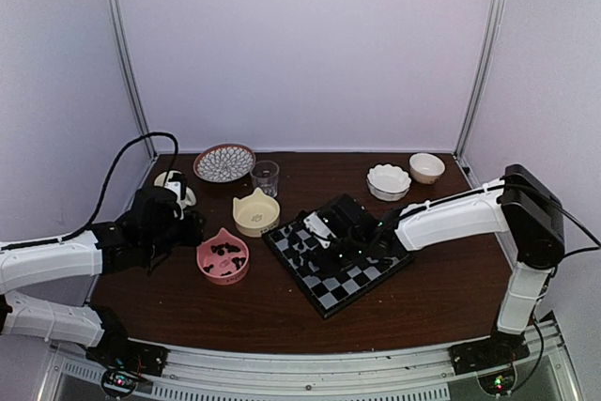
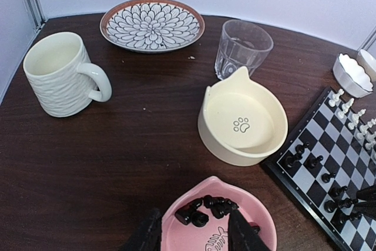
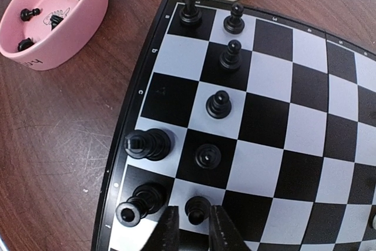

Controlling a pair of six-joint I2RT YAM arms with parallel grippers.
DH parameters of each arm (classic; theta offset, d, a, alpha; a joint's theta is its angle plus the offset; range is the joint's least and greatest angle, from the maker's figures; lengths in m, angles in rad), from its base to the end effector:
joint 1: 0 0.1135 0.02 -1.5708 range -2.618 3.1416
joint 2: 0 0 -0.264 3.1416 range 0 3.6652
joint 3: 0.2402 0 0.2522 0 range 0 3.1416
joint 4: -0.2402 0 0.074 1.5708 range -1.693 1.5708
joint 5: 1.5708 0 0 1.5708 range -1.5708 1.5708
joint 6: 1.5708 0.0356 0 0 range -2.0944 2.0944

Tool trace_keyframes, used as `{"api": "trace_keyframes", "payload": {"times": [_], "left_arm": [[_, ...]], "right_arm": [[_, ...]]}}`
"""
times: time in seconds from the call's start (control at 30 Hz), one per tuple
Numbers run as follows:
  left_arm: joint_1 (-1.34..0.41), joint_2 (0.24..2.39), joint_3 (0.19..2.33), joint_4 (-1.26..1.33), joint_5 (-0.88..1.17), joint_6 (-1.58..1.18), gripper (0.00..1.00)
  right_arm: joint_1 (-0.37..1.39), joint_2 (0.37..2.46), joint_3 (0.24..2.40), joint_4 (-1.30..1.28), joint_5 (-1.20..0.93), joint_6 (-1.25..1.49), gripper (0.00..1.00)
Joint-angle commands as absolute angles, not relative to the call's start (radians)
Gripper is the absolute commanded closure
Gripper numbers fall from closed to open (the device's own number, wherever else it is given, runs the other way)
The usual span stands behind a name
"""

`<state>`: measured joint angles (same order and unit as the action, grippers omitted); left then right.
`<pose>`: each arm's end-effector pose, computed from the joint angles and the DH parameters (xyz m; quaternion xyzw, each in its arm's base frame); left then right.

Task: Set up the chess pieces on the board
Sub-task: Move the pawn to d7, then pick up the rook from the storage box.

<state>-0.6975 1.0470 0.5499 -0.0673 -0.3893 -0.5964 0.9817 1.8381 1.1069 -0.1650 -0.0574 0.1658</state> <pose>0.1790 -0.1324 0.2208 -0.0497 0.8631 -0.1500 0.4797 0.2097 0.3175 0.1637 -0.3829 0.8621 0.2023 0.2631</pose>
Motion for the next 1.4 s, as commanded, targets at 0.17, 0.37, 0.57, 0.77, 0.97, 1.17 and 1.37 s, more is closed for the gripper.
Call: {"api": "trace_keyframes", "payload": {"times": [0.17,0.37,0.57,0.77,0.97,1.17,1.37], "left_arm": [[-0.698,1.129,0.626,-0.149,-0.37,-0.626,0.6],[-0.698,1.299,0.731,-0.253,-0.302,-0.682,0.64],[-0.698,1.45,0.832,-0.333,-0.252,-0.69,0.66],[-0.698,1.495,0.858,-0.362,-0.245,-0.698,0.66],[-0.698,1.547,0.882,-0.387,-0.245,-0.716,0.67],[-0.698,1.597,0.912,-0.41,-0.257,-0.718,0.7],[-0.696,1.618,0.925,-0.42,-0.276,-0.715,0.7]], "right_arm": [[0.988,1.637,0.952,-0.018,0.068,0.179,0.74],[0.988,1.536,0.877,0.038,0.182,0.19,0.73],[0.988,1.514,0.861,0.046,0.208,0.19,0.73],[0.989,1.525,0.868,0.044,0.201,0.19,0.73],[0.988,1.522,0.868,0.044,0.202,0.192,0.73],[0.988,1.52,0.867,0.044,0.201,0.192,0.73],[0.988,1.517,0.865,0.044,0.201,0.192,0.73]]}}
